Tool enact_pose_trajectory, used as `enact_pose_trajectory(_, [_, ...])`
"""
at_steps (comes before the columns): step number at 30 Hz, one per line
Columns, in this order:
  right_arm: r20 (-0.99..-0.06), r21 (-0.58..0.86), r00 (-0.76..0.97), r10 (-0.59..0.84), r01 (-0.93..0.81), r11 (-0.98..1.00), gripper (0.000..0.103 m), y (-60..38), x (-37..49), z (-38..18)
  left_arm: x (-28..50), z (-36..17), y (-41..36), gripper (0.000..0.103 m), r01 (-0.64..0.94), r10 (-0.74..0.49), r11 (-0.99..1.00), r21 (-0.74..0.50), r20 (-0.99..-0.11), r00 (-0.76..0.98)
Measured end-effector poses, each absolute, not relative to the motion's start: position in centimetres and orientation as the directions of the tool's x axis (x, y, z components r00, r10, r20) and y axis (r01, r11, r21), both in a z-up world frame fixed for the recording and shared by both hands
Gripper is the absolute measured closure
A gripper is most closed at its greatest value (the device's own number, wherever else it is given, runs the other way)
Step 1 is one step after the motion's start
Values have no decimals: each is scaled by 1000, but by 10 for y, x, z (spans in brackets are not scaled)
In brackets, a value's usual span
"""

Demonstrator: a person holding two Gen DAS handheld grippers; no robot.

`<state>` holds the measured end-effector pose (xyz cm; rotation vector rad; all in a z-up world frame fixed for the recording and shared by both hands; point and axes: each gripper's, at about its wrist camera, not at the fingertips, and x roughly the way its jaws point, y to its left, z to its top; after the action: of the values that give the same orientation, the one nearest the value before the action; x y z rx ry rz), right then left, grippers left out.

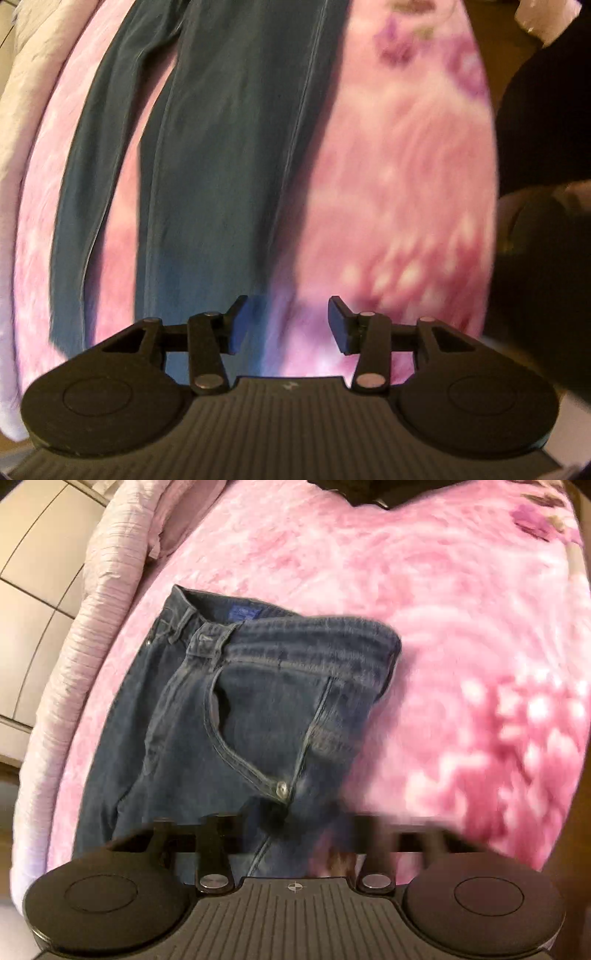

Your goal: Fold clothes

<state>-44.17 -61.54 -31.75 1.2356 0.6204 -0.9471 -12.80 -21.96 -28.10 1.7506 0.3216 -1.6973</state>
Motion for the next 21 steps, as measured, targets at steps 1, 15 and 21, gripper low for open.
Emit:
enact_pose_trajectory(1, [-834,495,495,-243,866,69,96,-621,-444,-313,-137,-280,-221,62,604,-269,-744,286,-956,120])
enact_pose_trajectory(15, [-888,304,367,-275,920,247,73,-607,-442,-278,-100,-294,-180,53,694,-226,-606,388,-921,318])
enact_pose_trajectory(21, [-880,283,410,-239,858,429,69,-520,-390,-262,-47,-309,-149,53,589,-272,-645,487,-867,419])
